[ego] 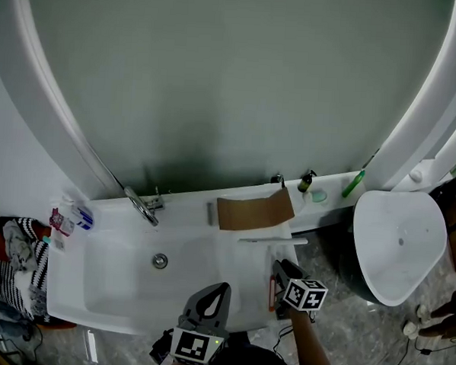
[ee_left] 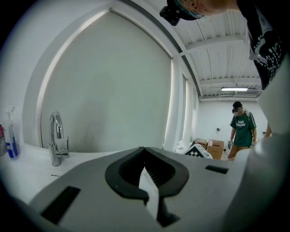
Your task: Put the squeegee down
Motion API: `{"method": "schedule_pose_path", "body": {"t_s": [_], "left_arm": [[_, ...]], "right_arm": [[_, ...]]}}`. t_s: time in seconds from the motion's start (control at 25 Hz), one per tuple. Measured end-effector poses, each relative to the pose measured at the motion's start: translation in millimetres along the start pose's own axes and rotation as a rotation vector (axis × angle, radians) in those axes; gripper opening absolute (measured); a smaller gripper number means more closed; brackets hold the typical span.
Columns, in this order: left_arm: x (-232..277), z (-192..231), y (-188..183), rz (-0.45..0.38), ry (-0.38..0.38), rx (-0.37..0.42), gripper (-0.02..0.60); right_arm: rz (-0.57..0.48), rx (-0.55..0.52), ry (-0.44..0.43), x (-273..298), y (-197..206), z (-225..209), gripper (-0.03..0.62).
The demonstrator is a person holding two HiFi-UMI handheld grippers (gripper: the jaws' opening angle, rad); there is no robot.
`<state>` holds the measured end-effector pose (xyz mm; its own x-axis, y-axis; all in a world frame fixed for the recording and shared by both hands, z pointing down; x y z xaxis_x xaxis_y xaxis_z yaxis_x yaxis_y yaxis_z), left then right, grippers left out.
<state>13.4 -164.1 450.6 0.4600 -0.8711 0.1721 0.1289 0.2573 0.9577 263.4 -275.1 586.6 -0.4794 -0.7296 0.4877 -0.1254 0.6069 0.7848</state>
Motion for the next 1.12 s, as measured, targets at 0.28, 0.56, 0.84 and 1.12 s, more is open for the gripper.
{"method": "schedule_pose_path", "body": {"t_s": [0.28, 0.56, 0.84, 1.12], "left_arm": [[1, -3, -16, -0.081, 0.033, 0.003, 0.005], [-16, -12, -48, -0.114, 0.071, -0.002, 0.005], [-46, -23, -58, -0.186, 0.117, 0.008, 0.005], [-62, -21, -45, -0.170, 0.150, 0.019, 0.005]], "right_arm": [[-0.290, -0.376, 0.031, -67, -64, 72, 0.103], [-0.479, -0.504, -0.042, -134, -93, 158, 0.032], [-0.493, -0.525, -0.038, -166, -64, 195, 0.021], [-0.472, -0.461, -0.015, -171, -37, 210, 0.021]]}}
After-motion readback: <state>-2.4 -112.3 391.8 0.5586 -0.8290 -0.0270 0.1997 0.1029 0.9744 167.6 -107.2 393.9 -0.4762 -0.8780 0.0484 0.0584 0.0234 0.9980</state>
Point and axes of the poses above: the fingertips, and each gripper's own axes: x forward along the fingers, z to its left, y out of its underside, the point moved 10 cm from there along -x, backward along the fingers, and after that the axes turned 5 degrees about -x, right-handed, at the moved point
